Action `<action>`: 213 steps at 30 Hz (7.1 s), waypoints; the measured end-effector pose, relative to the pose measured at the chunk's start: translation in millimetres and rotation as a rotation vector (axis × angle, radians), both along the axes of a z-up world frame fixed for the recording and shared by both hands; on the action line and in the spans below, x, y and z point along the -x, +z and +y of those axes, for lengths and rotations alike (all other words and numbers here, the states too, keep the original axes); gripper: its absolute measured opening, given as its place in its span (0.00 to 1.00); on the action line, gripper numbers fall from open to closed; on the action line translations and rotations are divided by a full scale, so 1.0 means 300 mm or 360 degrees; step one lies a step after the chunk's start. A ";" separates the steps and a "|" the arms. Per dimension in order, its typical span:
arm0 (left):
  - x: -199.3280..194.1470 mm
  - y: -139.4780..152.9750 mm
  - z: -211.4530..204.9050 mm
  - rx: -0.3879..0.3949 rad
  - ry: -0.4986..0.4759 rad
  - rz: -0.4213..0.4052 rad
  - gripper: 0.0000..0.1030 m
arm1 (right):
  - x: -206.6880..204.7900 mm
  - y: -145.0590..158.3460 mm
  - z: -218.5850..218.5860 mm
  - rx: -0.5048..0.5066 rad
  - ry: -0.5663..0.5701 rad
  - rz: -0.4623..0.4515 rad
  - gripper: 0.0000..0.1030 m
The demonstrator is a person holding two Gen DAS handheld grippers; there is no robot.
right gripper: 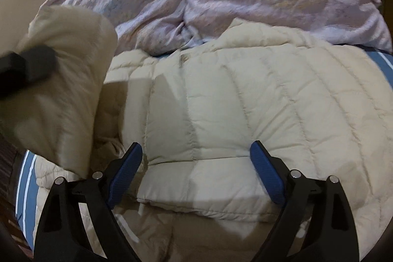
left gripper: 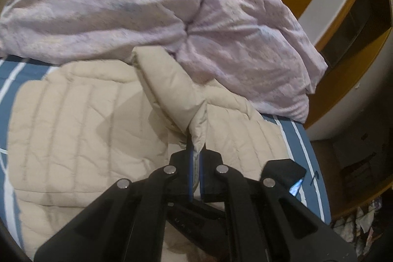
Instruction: Fold large clothes
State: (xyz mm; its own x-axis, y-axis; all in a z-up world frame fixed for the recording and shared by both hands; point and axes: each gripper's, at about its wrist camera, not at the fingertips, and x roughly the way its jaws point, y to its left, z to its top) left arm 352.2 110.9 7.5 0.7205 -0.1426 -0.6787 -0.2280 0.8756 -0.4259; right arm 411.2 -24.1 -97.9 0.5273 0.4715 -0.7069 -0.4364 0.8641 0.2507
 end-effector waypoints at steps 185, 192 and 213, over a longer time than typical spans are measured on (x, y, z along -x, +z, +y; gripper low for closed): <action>0.314 -0.019 0.585 -0.0291 0.0482 -0.0168 0.02 | -0.175 0.318 -0.602 -0.0262 -0.0171 -0.0463 0.09; 0.092 -0.155 0.662 -0.0261 0.0523 -0.0044 0.02 | -0.400 0.216 -0.545 -0.0260 -0.0253 -0.0303 0.09; 0.112 -0.115 0.678 -0.0322 0.0607 -0.0054 0.67 | -0.324 0.341 -0.592 -0.0376 -0.0243 -0.0376 0.82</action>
State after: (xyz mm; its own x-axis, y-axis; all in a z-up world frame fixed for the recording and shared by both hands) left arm 318.5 314.3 -27.1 0.7183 0.2718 -0.6405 -0.5403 0.7978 -0.2674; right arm 508.2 -201.9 4.2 0.7398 0.5106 -0.4382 -0.3767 0.8539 0.3590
